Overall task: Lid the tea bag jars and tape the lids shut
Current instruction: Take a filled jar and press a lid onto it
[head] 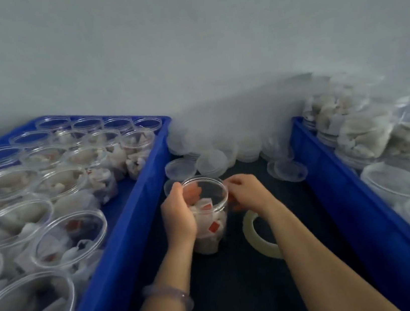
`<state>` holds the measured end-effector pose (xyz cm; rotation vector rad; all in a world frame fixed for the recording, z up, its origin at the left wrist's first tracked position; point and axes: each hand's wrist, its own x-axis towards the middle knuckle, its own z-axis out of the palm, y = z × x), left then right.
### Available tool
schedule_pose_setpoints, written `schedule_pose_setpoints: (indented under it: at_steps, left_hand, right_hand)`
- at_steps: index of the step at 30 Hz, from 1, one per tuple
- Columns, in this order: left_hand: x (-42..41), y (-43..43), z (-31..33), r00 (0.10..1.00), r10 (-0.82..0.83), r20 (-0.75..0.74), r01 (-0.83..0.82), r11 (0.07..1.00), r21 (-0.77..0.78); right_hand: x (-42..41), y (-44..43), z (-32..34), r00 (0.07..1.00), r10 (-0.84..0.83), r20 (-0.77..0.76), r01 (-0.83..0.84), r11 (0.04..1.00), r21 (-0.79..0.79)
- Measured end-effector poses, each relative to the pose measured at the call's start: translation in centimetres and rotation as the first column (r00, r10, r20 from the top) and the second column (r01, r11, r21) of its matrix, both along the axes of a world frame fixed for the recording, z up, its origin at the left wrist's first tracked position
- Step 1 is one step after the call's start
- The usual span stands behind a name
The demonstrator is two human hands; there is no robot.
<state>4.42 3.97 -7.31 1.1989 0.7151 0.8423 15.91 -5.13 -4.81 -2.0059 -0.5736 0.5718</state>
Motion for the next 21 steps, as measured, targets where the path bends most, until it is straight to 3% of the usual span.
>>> schedule_pose_setpoints:
  at_steps: [2, 4, 6, 8, 9, 11, 15, 19, 21]
  left_hand:
    - [0.3, 0.3, -0.8, 1.0, -0.006, 0.006, 0.006, 0.999, 0.031]
    - [0.3, 0.2, -1.1, 0.999, 0.005, 0.039, -0.007, 0.999, 0.045]
    - [0.3, 0.2, -1.2, 0.998, 0.009, 0.067, -0.012, 0.999, 0.045]
    - [0.4, 0.1, -1.1, 0.997, 0.007, 0.072, -0.01, 0.999, 0.038]
    - [0.4, 0.1, -1.0, 0.997, 0.005, 0.071, -0.008, 0.999, 0.04]
    - [0.3, 0.1, -1.0, 0.998, -0.001, 0.06, -0.001, 0.999, 0.034]
    - [-0.1, -0.1, -0.8, 0.999, -0.028, 0.024, 0.028, 1.0, 0.005]
    - [-0.2, -1.3, -0.2, 0.993, -0.114, 0.025, 0.114, 0.993, -0.013]
    - [-0.2, -2.3, -0.3, 0.984, -0.179, 0.008, 0.178, 0.983, 0.035]
  right_hand:
    - [1.4, 1.8, -2.1, 0.966, 0.137, 0.22, -0.124, 0.99, -0.072]
    - [1.9, 3.9, -3.4, 0.911, 0.291, 0.292, -0.235, 0.949, -0.211]
    - [2.3, 5.5, -4.6, 0.87, 0.333, 0.364, -0.203, 0.914, -0.351]
    - [3.2, 5.9, -6.3, 0.713, 0.441, 0.545, -0.19, 0.87, -0.456]
    - [3.2, 5.6, -6.3, 0.675, 0.459, 0.577, -0.202, 0.868, -0.454]
    - [2.5, 4.0, -4.7, 0.765, 0.415, 0.492, -0.286, 0.904, -0.318]
    - [2.1, -1.9, 2.3, 0.713, 0.441, 0.545, -0.328, 0.897, -0.296]
    - [-1.8, -5.0, 6.9, 0.789, 0.477, 0.386, -0.505, 0.862, -0.033]
    - [-3.7, -4.4, 6.7, 0.776, 0.483, 0.406, -0.513, 0.857, -0.039]
